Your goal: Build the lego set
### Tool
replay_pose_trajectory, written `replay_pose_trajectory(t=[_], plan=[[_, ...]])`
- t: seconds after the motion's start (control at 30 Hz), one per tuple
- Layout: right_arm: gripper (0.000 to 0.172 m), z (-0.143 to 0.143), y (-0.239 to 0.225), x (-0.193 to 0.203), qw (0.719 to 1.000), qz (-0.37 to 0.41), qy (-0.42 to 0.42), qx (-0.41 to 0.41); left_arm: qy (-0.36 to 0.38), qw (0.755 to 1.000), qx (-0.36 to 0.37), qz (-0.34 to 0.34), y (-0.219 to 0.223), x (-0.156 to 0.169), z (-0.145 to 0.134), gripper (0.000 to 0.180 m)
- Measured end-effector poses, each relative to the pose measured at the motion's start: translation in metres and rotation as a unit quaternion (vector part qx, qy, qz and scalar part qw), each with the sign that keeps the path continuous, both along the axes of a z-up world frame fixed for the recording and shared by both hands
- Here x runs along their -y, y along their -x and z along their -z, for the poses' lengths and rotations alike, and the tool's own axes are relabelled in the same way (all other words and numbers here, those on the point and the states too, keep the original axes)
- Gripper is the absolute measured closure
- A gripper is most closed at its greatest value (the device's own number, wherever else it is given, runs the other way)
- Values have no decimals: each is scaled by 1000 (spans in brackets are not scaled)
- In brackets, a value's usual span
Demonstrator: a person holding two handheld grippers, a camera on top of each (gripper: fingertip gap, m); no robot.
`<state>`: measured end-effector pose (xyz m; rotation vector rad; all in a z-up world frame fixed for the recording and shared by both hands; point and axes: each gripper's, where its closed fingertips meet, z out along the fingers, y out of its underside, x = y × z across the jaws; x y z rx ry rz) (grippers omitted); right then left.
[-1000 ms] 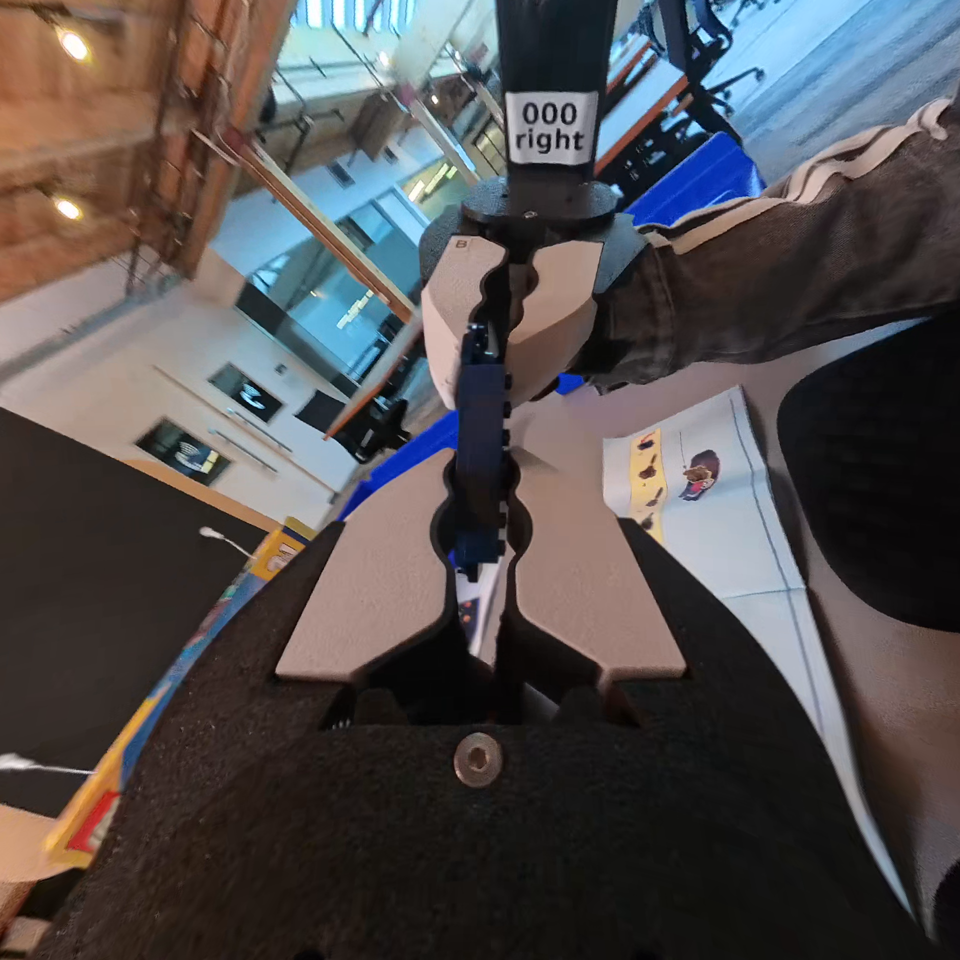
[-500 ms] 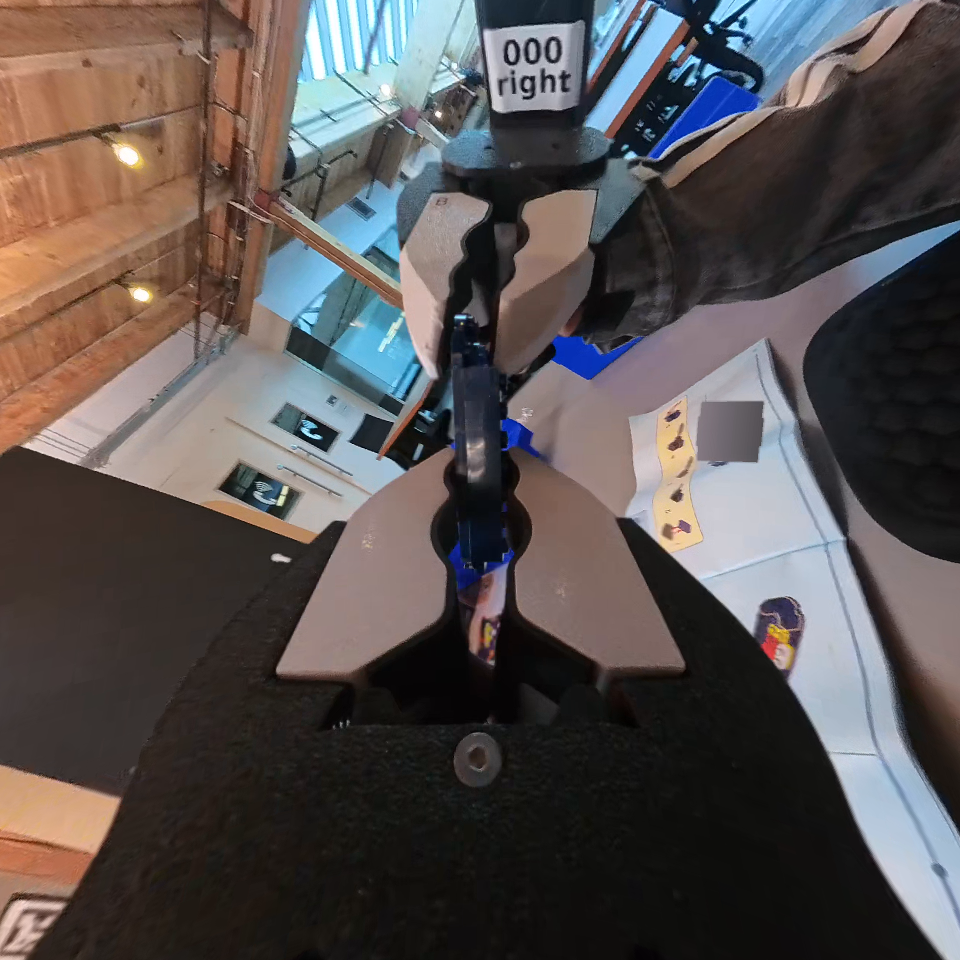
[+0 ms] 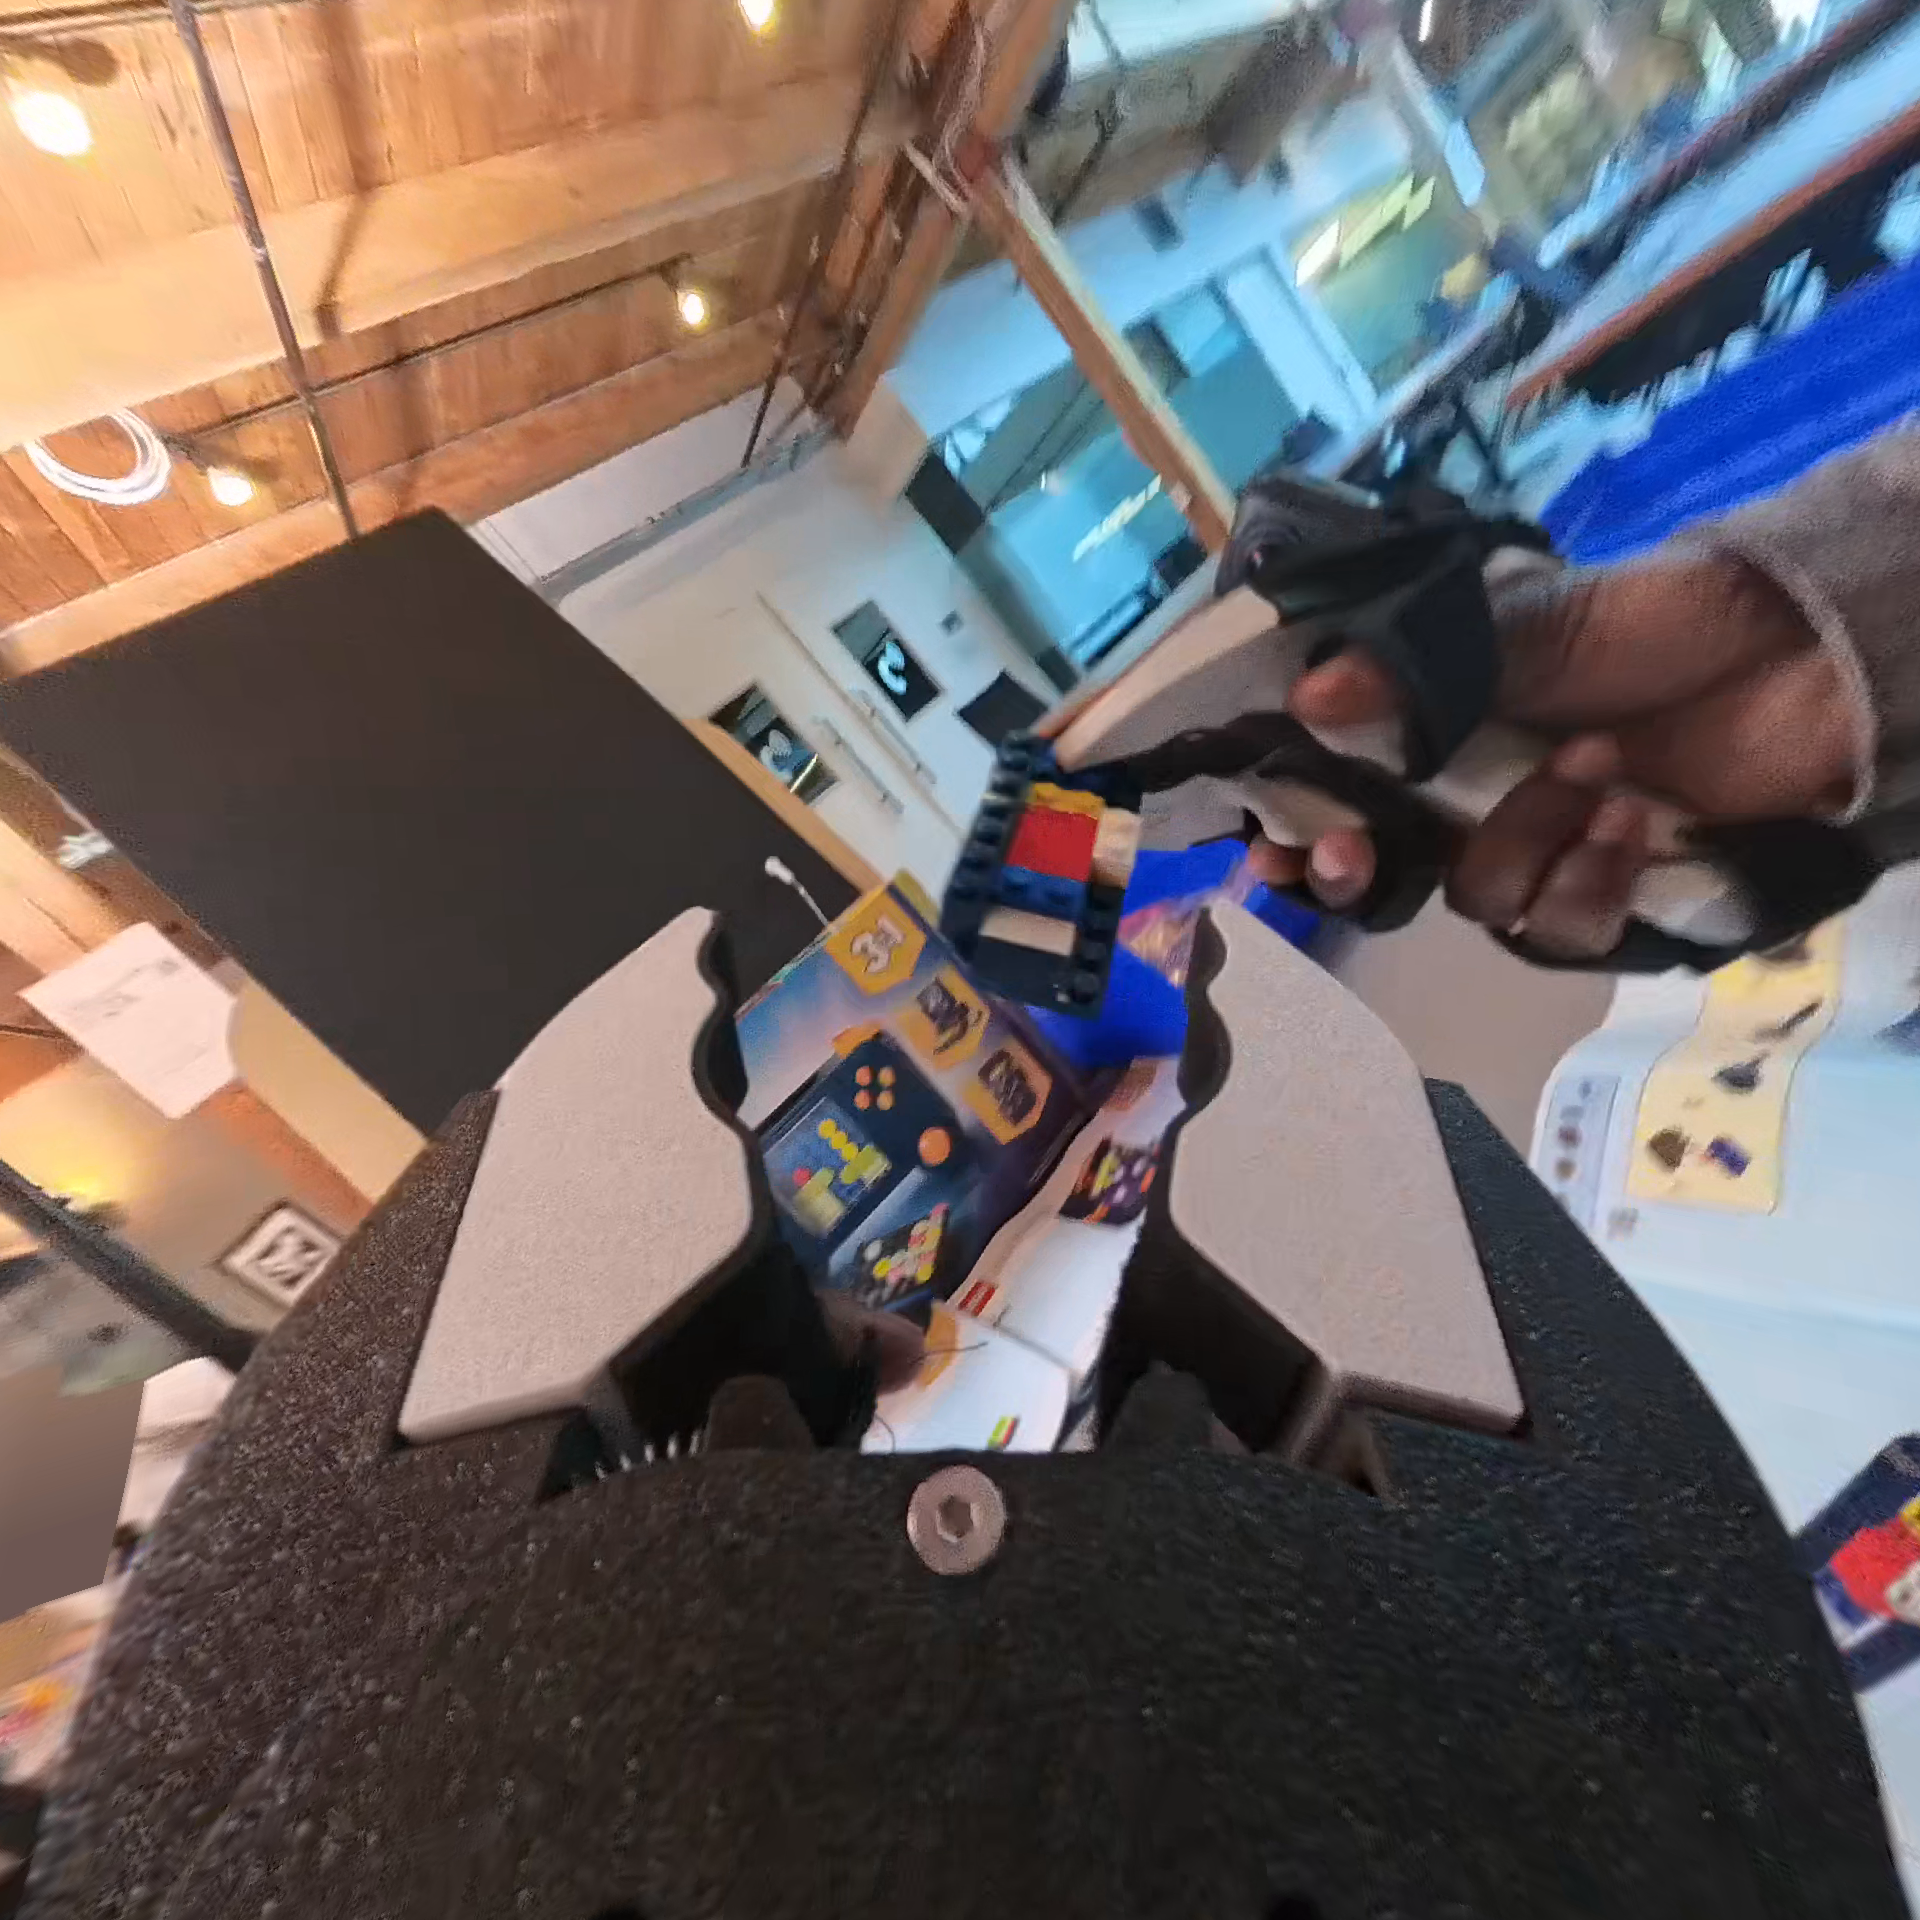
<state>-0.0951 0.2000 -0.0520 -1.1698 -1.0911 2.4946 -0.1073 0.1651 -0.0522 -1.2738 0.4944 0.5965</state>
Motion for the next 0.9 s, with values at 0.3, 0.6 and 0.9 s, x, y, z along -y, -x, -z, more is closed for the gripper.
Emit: replay_pose_trajectory(t=[0.3,0.6,0.9], plan=[[164,27,14,11,992,-50,88,70,62,996,-63,-32,3,-10,28,141],[137,42,22,-2,995,-34,36,92,110,982,140,62,17,-18,52,142],[129,69,10,-101,960,175,-190,103,331,923,195,5,38,-45,133,142]])
